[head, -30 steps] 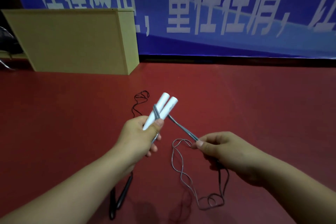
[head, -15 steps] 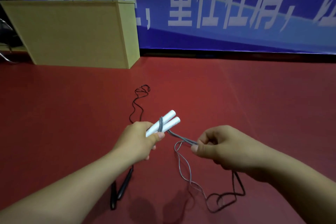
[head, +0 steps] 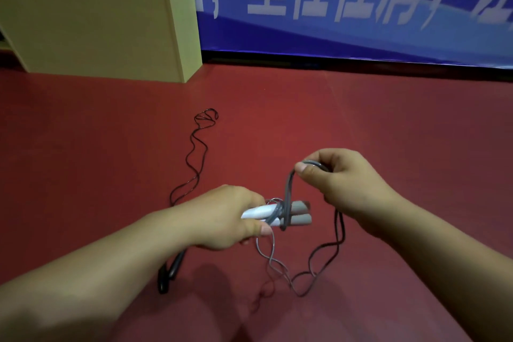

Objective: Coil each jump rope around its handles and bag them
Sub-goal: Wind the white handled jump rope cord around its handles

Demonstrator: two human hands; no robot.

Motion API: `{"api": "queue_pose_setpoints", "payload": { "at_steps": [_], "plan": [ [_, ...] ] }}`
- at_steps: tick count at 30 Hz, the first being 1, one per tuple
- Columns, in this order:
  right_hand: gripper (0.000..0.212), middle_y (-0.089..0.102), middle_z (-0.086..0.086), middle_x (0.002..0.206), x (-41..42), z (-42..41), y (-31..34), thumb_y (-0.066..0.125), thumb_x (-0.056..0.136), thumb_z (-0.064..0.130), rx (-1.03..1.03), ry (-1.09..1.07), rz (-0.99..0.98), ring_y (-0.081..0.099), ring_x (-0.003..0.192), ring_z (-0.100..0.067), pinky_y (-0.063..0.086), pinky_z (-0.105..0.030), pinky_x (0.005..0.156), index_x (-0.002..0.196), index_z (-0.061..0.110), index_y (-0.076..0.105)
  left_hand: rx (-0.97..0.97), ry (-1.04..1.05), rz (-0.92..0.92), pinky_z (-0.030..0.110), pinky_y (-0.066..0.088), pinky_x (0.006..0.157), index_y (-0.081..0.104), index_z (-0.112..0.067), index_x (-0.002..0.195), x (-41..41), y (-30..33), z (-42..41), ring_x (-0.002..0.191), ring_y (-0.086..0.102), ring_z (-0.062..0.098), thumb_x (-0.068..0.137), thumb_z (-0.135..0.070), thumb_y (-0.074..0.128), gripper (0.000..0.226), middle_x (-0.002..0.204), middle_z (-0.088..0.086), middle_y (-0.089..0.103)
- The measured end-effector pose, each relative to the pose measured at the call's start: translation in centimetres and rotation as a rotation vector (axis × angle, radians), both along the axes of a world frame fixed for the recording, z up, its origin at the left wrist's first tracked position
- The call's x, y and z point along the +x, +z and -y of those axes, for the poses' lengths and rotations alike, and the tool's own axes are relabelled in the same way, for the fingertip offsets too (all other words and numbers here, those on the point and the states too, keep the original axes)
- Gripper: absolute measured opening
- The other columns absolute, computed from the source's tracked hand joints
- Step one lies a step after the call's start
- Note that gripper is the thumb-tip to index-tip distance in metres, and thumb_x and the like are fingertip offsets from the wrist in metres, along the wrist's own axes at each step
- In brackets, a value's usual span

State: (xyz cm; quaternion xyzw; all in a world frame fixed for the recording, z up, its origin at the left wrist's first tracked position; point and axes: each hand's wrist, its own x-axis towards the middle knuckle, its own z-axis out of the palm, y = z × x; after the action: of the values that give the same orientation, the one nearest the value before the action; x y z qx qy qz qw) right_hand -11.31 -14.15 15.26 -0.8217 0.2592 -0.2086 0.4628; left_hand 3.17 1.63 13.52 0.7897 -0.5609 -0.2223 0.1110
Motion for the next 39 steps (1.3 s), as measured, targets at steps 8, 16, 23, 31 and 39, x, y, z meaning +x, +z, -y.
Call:
{"api": "queue_pose_setpoints", "payload": {
  "at_steps": [8,16,23,31,39],
  "plan": [
    [0.033,0.05,0.008,0.052,-0.6,1.4,-0.9,0.08,0.073,0.045,-0.134,-0.055,-0.14,0.039,0.049,-0.007,0.035,-0.025,0.051,0.071,0.013,0.069,-0.04,-0.156,-0.333,0.02,0.044,0.062,0.064,-0.023,0.088,-1.3,1.2,-0.3,0.065,0.061,0.001,0.091,-0.032,0.068,0.011,0.071,-0.007,0.07],
    [0.019,0.062,-0.004,0.062,-0.8,0.8,-1.1,0.077,0.075,0.001,0.216,0.073,-0.058,0.052,0.052,-0.011,0.041,-0.02,0.049,0.087,-0.008,0.064,-0.177,-0.072,-0.64,0.023,0.04,0.059,0.066,-0.029,0.082,-0.9,1.2,-0.5,0.066,0.064,0.02,0.093,-0.031,0.067,0.011,0.073,-0.001,0.071],
    [0.029,0.062,-0.003,0.061,0.8,-0.7,-2.0,0.052,0.099,0.029,0.383,0.086,-0.18,0.05,0.052,-0.013,0.039,-0.026,0.053,0.08,0.009,0.06,-0.368,0.267,-0.877,0.023,0.052,0.048,0.06,-0.015,0.088,-0.6,1.0,-0.5,0.066,0.07,0.021,0.096,-0.025,0.059,0.013,0.066,0.0,0.062],
    [0.032,0.056,0.0,0.06,0.9,-0.4,-1.5,0.054,0.098,0.034,0.459,0.059,-0.171,0.041,0.048,-0.01,0.036,-0.024,0.051,0.097,0.004,0.064,-0.55,0.6,-0.835,0.021,0.043,0.039,0.064,-0.011,0.089,1.3,0.4,-0.4,0.046,0.056,0.014,0.095,-0.027,0.061,0.018,0.066,0.003,0.061],
    [0.027,0.052,-0.003,0.061,0.7,-1.3,-0.8,0.065,0.091,0.029,0.327,0.113,-0.286,0.044,0.05,-0.013,0.036,-0.024,0.047,0.089,0.002,0.063,-0.465,0.677,-0.726,0.02,0.043,0.04,0.067,-0.015,0.098,1.8,-0.8,-0.4,0.044,0.055,0.011,0.096,-0.029,0.062,0.015,0.067,0.003,0.063]
  ]
}}
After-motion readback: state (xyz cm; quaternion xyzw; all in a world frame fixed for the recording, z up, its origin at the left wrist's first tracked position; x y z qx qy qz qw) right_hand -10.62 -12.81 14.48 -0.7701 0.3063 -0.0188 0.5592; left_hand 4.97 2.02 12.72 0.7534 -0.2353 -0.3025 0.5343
